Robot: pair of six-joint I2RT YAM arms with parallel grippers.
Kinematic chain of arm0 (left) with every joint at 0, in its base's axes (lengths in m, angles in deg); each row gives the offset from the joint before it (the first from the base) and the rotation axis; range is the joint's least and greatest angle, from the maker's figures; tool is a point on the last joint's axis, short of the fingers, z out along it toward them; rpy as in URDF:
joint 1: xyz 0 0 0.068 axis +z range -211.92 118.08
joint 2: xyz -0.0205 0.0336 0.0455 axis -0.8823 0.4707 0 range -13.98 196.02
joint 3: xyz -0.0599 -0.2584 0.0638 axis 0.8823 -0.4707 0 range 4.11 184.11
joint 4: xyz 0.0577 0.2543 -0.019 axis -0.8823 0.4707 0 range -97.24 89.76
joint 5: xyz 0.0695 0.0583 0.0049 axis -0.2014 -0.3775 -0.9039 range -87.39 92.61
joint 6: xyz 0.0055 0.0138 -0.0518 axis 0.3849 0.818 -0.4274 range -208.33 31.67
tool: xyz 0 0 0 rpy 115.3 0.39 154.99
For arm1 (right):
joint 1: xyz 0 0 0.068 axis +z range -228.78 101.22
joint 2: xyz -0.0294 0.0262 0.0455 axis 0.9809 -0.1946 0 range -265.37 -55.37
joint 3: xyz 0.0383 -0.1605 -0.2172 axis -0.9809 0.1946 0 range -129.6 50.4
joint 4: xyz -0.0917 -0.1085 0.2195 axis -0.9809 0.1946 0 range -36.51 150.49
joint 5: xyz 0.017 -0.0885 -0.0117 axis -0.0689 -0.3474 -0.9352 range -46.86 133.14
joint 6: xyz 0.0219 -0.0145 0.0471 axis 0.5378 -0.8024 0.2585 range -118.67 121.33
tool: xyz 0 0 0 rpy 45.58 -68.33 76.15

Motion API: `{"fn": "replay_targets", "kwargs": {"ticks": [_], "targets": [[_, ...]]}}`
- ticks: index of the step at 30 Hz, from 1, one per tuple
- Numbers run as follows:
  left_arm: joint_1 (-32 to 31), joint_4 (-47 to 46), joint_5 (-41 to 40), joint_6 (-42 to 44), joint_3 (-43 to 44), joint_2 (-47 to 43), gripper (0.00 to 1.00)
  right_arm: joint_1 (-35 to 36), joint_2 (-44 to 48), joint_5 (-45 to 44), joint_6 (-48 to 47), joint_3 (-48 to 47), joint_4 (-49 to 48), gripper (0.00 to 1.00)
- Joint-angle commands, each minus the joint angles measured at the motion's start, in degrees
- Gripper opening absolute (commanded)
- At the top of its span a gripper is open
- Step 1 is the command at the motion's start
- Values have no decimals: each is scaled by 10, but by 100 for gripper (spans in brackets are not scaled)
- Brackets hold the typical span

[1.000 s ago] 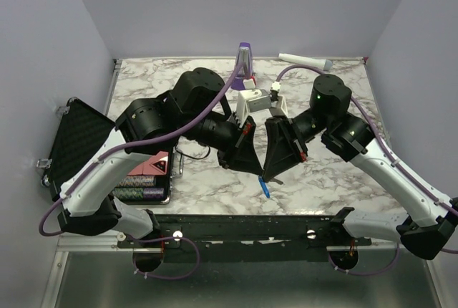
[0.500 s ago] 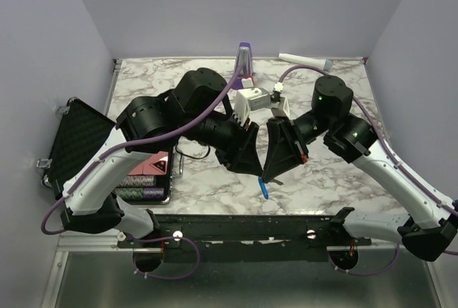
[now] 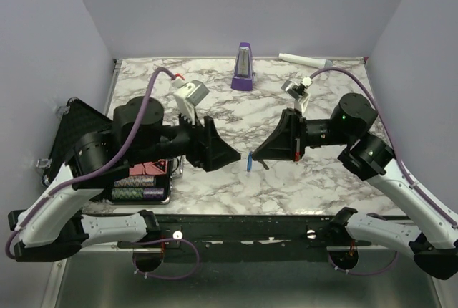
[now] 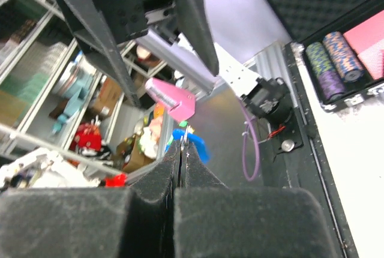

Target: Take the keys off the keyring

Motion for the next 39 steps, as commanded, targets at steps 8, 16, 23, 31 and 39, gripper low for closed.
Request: {"fn": "replay_targets", "kwargs": {"ticks": [8,16,23,31,39], "targets": [[-2,-354,-84,-76,-199,-124,58,-3,-7,-127,125,36,-240,1],[-3,-416,-159,-93,-203,-119,58,-2,-34,-194,132,-5,-238,1],[-3,-402,-159,-78,-197,-107,56,-2,-37,-182,144,-6,-246,1],[-3,-404,-189,-86,-194,-91,47,-2,-46,-149,152,-6,-264,1],[-3,-394,-182,-78,-170,-66,40,-2,-51,-138,146,-14,-265,1]]}}
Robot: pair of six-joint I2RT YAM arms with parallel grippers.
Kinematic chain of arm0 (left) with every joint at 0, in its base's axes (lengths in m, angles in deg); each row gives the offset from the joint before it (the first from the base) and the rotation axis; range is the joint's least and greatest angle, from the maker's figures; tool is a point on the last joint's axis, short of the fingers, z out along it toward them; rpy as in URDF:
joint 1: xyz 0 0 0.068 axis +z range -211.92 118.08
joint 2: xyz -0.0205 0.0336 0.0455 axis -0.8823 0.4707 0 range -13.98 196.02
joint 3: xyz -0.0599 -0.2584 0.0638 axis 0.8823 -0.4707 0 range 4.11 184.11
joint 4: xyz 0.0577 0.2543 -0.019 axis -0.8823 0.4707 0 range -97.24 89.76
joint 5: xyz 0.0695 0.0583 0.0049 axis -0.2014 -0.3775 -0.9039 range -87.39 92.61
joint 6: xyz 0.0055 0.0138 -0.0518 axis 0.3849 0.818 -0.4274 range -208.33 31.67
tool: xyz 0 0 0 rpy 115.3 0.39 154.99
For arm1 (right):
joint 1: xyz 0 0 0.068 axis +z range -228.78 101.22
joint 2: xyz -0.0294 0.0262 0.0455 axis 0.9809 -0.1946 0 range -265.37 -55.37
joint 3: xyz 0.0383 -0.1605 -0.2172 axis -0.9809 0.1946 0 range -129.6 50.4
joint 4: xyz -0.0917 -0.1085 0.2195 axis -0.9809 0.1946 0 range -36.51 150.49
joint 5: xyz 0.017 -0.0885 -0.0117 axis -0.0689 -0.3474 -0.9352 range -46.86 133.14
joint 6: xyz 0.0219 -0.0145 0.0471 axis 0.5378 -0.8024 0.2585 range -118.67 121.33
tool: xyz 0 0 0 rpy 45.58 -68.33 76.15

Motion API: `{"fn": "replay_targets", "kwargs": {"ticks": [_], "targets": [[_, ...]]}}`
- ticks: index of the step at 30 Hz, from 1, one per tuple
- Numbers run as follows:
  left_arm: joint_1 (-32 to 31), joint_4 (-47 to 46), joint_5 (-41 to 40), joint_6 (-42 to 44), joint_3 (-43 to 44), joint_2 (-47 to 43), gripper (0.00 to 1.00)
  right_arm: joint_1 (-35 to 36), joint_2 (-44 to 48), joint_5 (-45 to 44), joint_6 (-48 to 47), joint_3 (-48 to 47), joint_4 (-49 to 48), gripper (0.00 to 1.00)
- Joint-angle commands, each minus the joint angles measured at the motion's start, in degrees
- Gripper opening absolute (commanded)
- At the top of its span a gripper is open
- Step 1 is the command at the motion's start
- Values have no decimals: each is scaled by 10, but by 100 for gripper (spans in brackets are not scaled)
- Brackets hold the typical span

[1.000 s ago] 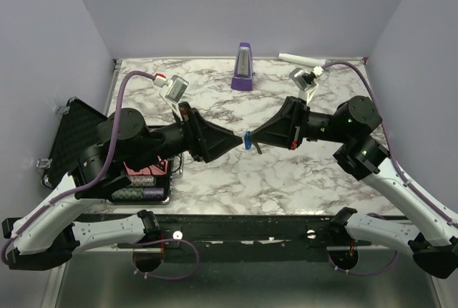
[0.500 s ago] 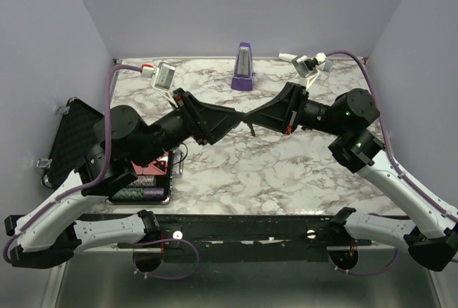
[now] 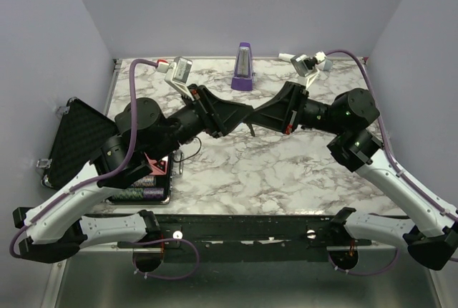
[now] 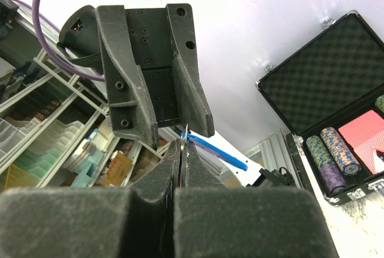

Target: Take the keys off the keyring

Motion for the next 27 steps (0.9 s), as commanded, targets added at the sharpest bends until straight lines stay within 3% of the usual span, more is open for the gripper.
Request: {"fn": "replay_targets", "kwargs": {"ticks": [1,6,13,27], "targets": [[-3,4,-13,6,16,2,38,-2,-5,17,-3,-21,-17,1],[-4,12,-27,3,16,-1,32,-2,-8,17,-5,-23,-17,1],[-3,16,-40,2,20,-7,33,-2,-12,17,-8,-23,-19,1],[-3,37,-38,4,39,11,22,-2,-19,24,-14,-31,-24,1]]}}
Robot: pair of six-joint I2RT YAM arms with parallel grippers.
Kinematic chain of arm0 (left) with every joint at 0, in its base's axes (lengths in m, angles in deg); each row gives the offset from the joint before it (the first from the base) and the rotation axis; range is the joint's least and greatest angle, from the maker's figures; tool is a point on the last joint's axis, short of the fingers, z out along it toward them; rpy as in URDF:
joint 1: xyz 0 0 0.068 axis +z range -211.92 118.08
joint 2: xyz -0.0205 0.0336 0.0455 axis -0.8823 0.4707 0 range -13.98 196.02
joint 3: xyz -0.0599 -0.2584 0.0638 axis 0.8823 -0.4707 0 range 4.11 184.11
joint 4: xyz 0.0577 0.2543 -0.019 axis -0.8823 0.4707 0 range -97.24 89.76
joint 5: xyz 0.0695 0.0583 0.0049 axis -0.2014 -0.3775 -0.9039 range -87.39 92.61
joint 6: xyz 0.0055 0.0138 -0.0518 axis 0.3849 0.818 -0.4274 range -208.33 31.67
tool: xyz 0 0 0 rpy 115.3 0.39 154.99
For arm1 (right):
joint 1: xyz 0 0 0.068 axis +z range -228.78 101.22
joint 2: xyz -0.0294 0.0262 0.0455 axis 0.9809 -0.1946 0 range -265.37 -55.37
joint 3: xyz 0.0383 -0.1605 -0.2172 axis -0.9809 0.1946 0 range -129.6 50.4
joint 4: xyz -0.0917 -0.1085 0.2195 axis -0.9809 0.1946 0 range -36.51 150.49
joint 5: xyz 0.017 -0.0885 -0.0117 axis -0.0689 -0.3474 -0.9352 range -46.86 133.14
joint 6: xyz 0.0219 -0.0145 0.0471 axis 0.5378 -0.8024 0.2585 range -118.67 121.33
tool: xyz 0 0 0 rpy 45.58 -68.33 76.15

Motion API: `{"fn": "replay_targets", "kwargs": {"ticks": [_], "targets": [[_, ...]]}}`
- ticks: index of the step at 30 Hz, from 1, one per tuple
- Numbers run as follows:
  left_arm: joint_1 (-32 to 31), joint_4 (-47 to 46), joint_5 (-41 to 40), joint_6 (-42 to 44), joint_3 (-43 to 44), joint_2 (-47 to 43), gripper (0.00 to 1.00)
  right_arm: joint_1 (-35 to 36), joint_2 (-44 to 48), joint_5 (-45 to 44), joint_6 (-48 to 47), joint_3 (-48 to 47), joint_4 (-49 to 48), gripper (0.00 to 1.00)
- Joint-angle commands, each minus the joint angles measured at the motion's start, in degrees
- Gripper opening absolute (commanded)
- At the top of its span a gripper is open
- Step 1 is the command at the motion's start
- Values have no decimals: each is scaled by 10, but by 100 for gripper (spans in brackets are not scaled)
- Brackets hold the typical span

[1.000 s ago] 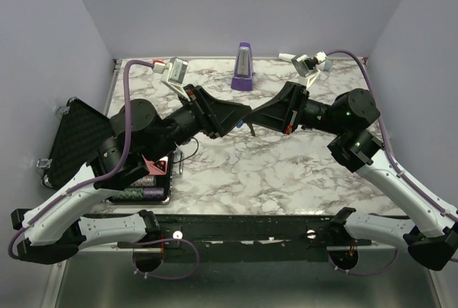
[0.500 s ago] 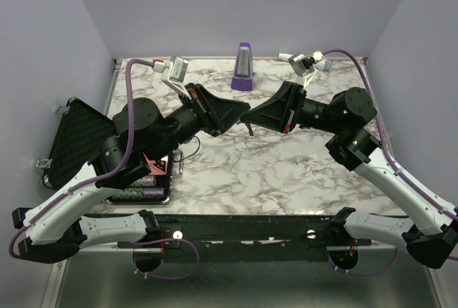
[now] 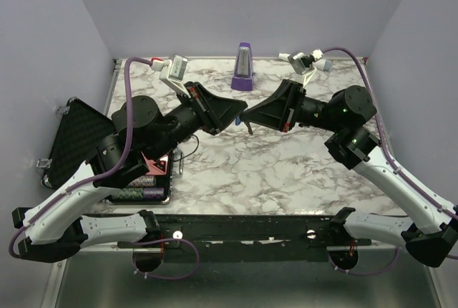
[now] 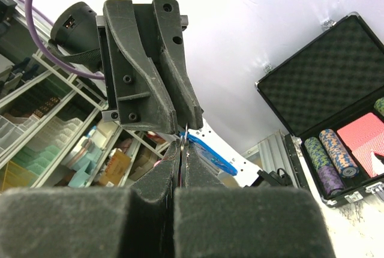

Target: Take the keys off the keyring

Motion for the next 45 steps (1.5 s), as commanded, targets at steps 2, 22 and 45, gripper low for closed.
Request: {"fn": "replay_targets", "kwargs": {"ticks": [2,22,45], "targets": [[-2,7,-7,5,18,4,19,-1,-4,14,-9,-18,-20,1],[-3,95,74,57,105,67,0,-1,-16,51,-73,-58,68,1],[-4,240,234,143,177,120,0,-1,-51,167,-99,-108,180,1]]}}
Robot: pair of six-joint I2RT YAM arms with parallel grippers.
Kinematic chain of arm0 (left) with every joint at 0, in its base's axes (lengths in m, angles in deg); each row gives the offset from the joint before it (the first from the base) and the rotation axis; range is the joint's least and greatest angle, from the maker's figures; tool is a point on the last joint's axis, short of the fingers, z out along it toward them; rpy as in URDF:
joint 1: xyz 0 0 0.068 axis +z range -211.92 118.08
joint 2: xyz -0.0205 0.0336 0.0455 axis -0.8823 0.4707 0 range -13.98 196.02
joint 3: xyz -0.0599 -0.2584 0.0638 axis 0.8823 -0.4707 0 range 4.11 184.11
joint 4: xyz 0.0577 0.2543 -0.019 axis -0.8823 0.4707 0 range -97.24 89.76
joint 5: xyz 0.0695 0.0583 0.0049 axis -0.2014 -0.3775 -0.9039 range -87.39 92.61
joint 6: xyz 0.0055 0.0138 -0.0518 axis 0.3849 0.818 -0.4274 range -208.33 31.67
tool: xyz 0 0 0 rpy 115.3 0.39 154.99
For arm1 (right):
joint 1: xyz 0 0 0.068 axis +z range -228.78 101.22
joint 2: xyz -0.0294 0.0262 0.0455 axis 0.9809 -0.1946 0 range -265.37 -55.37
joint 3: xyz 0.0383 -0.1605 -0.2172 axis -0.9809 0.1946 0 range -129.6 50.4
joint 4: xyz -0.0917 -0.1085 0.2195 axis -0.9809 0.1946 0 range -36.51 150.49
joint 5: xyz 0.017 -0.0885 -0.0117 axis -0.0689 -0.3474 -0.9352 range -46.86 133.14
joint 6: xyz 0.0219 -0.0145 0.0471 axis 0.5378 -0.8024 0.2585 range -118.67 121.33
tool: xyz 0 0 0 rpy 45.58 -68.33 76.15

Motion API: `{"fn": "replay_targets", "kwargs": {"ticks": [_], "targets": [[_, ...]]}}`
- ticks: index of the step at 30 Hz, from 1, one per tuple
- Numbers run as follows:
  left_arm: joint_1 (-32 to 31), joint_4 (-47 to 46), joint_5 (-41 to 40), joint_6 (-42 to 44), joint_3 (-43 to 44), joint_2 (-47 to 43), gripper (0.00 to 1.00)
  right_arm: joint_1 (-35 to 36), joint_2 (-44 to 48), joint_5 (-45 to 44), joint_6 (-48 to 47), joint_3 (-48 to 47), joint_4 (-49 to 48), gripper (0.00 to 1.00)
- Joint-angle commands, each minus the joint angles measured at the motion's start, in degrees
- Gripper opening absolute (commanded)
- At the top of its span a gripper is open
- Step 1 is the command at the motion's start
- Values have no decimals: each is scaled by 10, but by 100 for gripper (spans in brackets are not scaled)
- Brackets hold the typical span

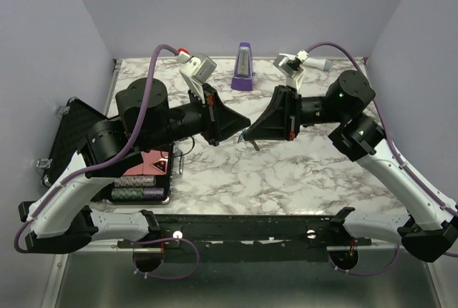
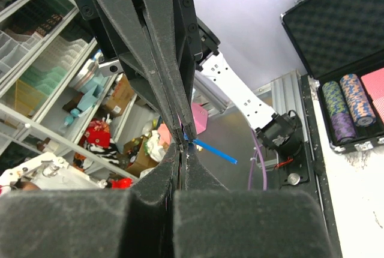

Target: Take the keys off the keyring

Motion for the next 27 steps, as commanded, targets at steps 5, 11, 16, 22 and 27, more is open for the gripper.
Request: {"fn": "replay_targets", "kwargs": {"ticks": [5,11,16,22,27], "targets": [[-8,95,96,56,38,62,0,5,-19,9,-13,-16,38,1],[-8,124,106,70,24,73,0,5,-20,13,-19,-20,60,1],[-13,117,119,69,-4,69,0,5,-25,34,-15,-20,67,1],[-22,126,166,79,-9,88,0,5,-30,83,4,-19,57,1],[-40,160,209,97,21,124,0,4,-23,108,13,-5,50,1]]}}
